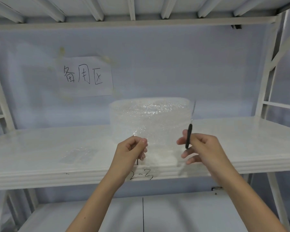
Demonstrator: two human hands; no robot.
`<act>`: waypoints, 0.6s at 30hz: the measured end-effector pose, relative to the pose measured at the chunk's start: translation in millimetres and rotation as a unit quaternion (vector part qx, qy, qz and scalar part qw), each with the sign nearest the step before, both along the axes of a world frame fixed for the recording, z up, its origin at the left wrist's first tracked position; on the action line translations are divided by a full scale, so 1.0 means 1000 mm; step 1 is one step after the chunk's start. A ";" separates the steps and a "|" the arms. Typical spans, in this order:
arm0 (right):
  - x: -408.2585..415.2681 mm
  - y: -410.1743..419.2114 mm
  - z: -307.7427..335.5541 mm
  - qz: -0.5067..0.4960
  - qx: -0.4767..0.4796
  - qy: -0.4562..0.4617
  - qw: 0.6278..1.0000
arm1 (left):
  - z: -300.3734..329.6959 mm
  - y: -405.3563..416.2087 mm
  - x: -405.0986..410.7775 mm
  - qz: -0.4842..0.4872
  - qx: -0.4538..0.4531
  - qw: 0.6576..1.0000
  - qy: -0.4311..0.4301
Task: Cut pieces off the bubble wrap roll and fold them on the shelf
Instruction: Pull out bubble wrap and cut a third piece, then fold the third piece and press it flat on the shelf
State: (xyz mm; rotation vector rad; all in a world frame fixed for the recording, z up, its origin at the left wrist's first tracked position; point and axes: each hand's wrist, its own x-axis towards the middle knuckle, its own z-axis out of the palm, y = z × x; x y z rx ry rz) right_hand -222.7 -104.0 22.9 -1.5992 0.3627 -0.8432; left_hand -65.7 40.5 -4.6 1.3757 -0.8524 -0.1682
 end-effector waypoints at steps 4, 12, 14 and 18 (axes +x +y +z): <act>-0.001 -0.029 -0.001 -0.203 -0.148 0.144 0.957 | 0.001 -0.003 -0.003 -0.002 -0.002 1.000 0.003; 0.028 -0.075 -0.021 -0.313 -0.324 0.379 0.808 | 0.005 -0.003 -0.003 -0.006 -0.005 1.000 -0.003; 0.036 -0.079 -0.023 -0.317 -0.340 0.409 0.785 | 0.006 -0.001 -0.001 -0.002 -0.006 1.000 -0.002; 0.041 -0.069 -0.027 -0.392 -0.458 0.359 0.713 | 0.008 0.006 0.005 -0.001 -0.012 1.000 0.003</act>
